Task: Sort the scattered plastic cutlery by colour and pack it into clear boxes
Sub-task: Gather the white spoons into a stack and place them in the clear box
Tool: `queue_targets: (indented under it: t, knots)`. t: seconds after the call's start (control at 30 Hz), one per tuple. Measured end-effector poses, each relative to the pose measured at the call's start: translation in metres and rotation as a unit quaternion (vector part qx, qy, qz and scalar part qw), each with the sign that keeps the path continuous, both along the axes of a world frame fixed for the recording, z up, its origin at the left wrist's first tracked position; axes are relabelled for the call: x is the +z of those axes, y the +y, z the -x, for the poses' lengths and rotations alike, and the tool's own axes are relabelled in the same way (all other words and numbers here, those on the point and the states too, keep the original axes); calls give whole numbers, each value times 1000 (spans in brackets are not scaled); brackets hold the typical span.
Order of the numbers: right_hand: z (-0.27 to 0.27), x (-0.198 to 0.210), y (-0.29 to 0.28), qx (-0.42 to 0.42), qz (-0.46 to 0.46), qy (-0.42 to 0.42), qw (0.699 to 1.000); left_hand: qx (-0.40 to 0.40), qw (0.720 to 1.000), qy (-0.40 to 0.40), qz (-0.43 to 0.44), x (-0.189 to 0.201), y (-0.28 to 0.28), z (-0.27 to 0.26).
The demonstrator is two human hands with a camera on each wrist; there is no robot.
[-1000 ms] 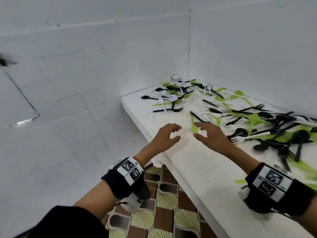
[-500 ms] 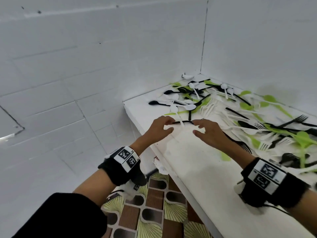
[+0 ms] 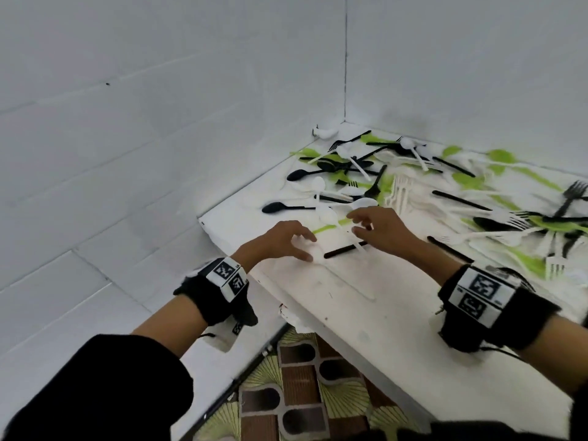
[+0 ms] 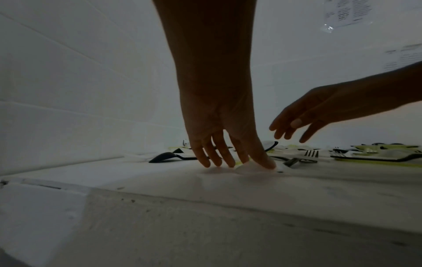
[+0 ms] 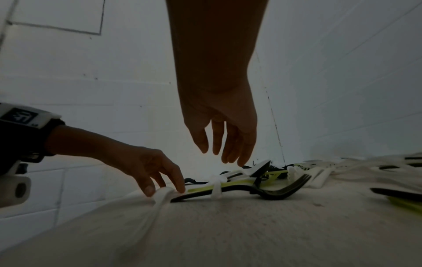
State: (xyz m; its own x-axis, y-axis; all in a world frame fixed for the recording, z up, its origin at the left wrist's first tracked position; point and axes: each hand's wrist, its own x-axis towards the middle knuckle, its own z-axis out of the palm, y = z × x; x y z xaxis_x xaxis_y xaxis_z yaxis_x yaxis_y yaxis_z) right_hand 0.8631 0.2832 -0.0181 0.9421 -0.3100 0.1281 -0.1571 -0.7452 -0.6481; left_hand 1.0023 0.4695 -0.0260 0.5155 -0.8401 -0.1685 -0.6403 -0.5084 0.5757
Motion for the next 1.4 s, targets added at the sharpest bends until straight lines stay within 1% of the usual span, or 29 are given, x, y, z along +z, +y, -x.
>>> queue_targets:
  t: [0.17,0.3,0.4,0.47,0.53,0.6,0.67,0.73,0.77,0.87,0.9,0.97,1.0,1.03,1.1,1.17,1.2,1.23,1.27,1.3,1.33,1.37,1.4]
  knots:
    - [-31,-5,3,-4,29,54,998,-56,998,-4,23,-6,-8,-19]
    - [-47,-6,8,-20,39,103,994,-77,996,28,30,-3,-3,-34]
    - [-52,-10,9,-28,41,125,991,-78,995,51,40,2,1,-48]
    - [-52,-14,9,-38,22,121,992,-70,993,75,49,5,5,-57]
    - [-53,-16,8,-56,-19,105,993,-44,987,136,75,7,8,-64]
    - [-51,-14,9,-92,-109,73,987,-7,971,210,117,10,8,-66]
    - [-47,-11,8,-123,-194,24,973,28,954,252,162,14,4,-67]
    - [-44,-6,8,-142,-228,-22,963,55,937,279,203,20,-5,-66]
    - [-42,-4,6,-150,-239,-40,958,67,923,306,224,23,-11,-66]
    - [-41,0,1,-187,-289,-89,935,85,868,406,274,31,-31,-64]
    - [-40,2,-1,-201,-299,-103,927,82,856,426,281,34,-39,-64]
    - [-35,6,-5,-223,-309,-123,916,76,843,449,286,40,-56,-64]
    - [-32,8,-8,-229,-315,-133,911,73,844,449,285,42,-66,-64]
    - [-28,10,-12,-232,-322,-140,907,72,849,442,281,43,-77,-64]
    - [-19,15,-22,-231,-336,-147,901,69,868,418,261,43,-100,-62]
    - [-10,20,-33,-231,-346,-149,897,40,897,383,217,39,-122,-59]
    - [-7,23,-39,-233,-350,-150,895,14,919,347,185,37,-132,-56]
    - [-3,27,-45,-234,-352,-150,894,-18,947,285,147,35,-140,-54]
    - [-1,29,-51,-237,-347,-149,895,-56,972,199,111,31,-148,-53]
    - [1,32,-57,-241,-334,-145,899,-101,987,106,72,25,-156,-54]
    - [2,33,-62,-246,-320,-142,904,-144,989,28,35,19,-163,-55]
    - [3,34,-67,-250,-307,-142,907,-178,984,-22,3,12,-168,-55]
    - [3,34,-71,-252,-301,-142,909,-200,979,-43,-15,6,-172,-55]
